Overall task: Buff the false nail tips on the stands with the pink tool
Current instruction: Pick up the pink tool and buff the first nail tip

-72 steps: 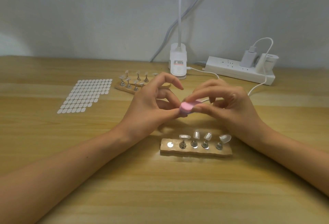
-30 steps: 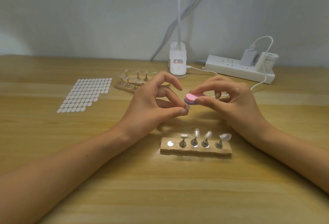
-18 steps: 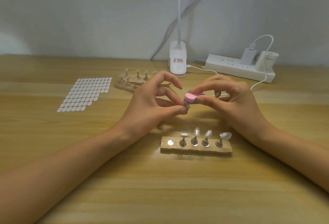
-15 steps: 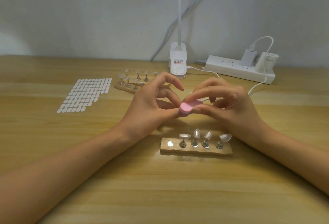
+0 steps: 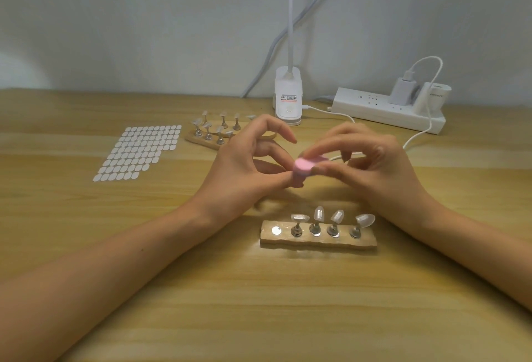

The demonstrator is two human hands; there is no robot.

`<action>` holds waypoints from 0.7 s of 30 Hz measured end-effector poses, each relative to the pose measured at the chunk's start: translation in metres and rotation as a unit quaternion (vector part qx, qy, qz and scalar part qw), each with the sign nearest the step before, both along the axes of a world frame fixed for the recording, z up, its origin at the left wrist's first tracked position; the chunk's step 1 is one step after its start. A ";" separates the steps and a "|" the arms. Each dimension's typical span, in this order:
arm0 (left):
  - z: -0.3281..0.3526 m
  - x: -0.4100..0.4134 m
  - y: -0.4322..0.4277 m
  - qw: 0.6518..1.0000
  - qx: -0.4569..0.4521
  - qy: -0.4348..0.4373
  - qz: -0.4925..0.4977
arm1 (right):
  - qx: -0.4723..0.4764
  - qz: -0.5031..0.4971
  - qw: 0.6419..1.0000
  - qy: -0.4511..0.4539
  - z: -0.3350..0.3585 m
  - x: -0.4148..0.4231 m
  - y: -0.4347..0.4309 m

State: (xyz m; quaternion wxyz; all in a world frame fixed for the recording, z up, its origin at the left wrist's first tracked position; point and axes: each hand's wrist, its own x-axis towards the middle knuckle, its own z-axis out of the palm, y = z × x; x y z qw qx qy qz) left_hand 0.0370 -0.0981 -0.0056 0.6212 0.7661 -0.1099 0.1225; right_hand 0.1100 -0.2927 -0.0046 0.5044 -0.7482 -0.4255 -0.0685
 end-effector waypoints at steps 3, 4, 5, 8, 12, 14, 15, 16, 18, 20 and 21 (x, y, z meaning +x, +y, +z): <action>-0.001 0.000 0.001 1.000 -0.003 0.000 -0.006 | 0.006 -0.001 1.000 0.007 0.001 0.000 -0.001; 0.000 0.000 0.001 1.000 -0.001 0.000 -0.005 | -0.007 0.015 1.000 -0.009 0.000 -0.001 -0.001; 0.000 0.000 0.001 1.000 -0.002 0.000 -0.004 | -0.015 0.022 0.999 -0.018 -0.001 -0.001 0.000; 0.000 -0.001 0.000 1.000 -0.020 0.003 -0.004 | 0.012 -0.012 1.000 0.011 0.001 0.001 -0.001; 0.000 0.000 0.001 1.000 -0.002 -0.003 -0.001 | -0.014 0.019 1.000 -0.015 0.000 -0.002 0.001; -0.001 0.000 0.001 1.000 -0.006 0.000 0.003 | 0.019 -0.011 1.000 0.009 0.001 0.000 -0.001; 0.000 0.000 0.001 1.000 -0.004 0.000 0.009 | 0.041 -0.034 0.998 0.027 0.002 0.003 -0.002; 0.000 0.000 0.000 1.000 0.006 -0.003 0.015 | 0.056 -0.055 0.996 0.040 0.003 0.004 -0.003; 0.002 0.000 0.000 0.999 0.036 -0.014 0.023 | 0.062 -0.063 0.995 0.046 0.004 0.005 -0.004; 0.003 -0.001 0.000 0.999 0.042 -0.018 0.026 | 0.054 -0.042 0.997 0.037 0.004 0.002 -0.002; 0.003 -0.001 0.000 0.999 0.031 -0.017 0.022 | 0.049 -0.033 0.998 0.034 0.003 0.001 -0.002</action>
